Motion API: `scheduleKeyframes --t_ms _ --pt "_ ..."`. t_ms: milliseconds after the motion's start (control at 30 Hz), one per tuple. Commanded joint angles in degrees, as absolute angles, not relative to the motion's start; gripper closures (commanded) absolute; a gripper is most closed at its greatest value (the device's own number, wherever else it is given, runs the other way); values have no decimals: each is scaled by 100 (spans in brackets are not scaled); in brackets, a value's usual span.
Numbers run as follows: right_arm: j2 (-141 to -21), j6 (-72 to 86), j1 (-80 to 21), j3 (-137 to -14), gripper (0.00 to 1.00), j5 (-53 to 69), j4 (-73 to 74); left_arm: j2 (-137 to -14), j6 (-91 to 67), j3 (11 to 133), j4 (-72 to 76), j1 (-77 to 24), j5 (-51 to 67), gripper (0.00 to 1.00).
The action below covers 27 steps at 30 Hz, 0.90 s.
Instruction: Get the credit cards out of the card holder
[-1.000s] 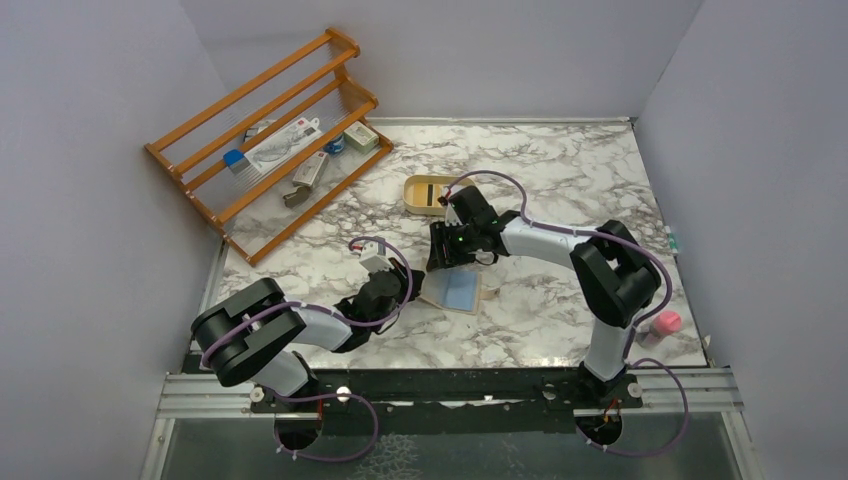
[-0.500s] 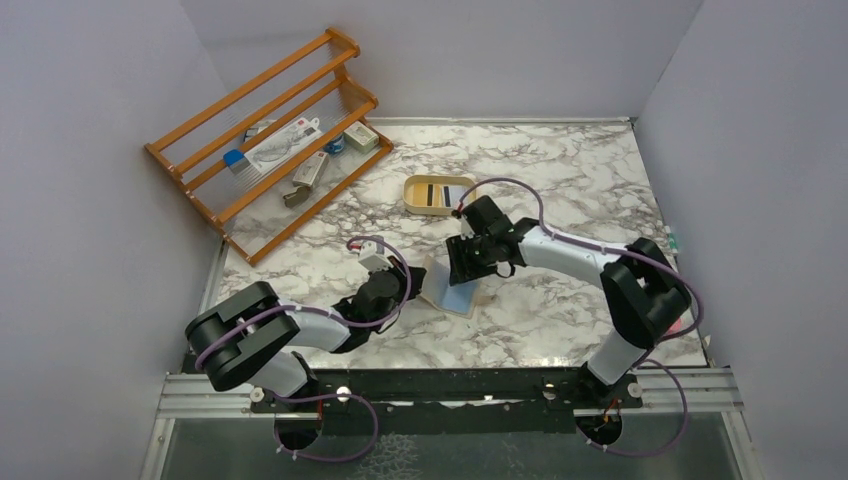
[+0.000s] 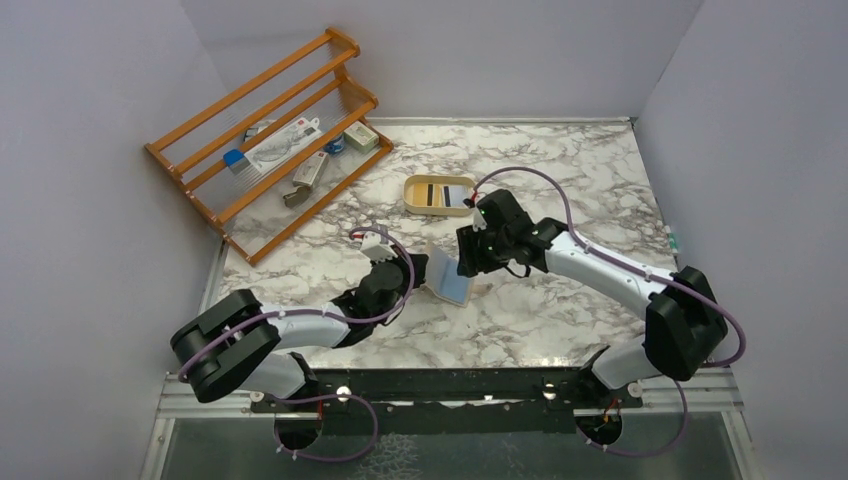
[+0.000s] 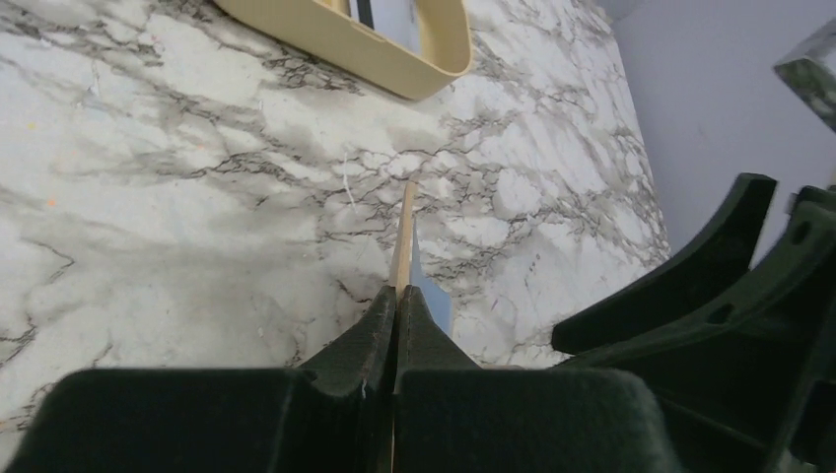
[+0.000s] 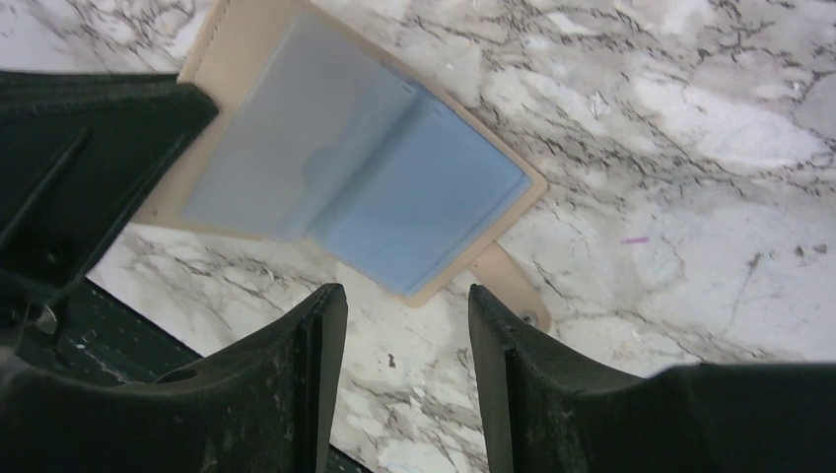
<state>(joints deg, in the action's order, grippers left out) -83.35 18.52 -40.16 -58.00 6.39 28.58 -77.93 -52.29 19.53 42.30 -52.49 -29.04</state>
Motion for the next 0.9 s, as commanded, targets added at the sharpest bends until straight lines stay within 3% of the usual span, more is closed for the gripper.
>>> scheduleKeyframes --t_ms 0,367,867 --pt "-8678 2271 -4043 -5892 46 869 2155 -7483 -4577 2397 3722 -5475 -3367 100" --pt "-9013 2716 -4043 -6637 46 783 1487 -7301 -4416 2604 3227 -5773 -3700 100" --pt "-9236 2780 -4048 -6380 46 915 1291 -7278 -4342 2764 3104 -5862 -3811 100"
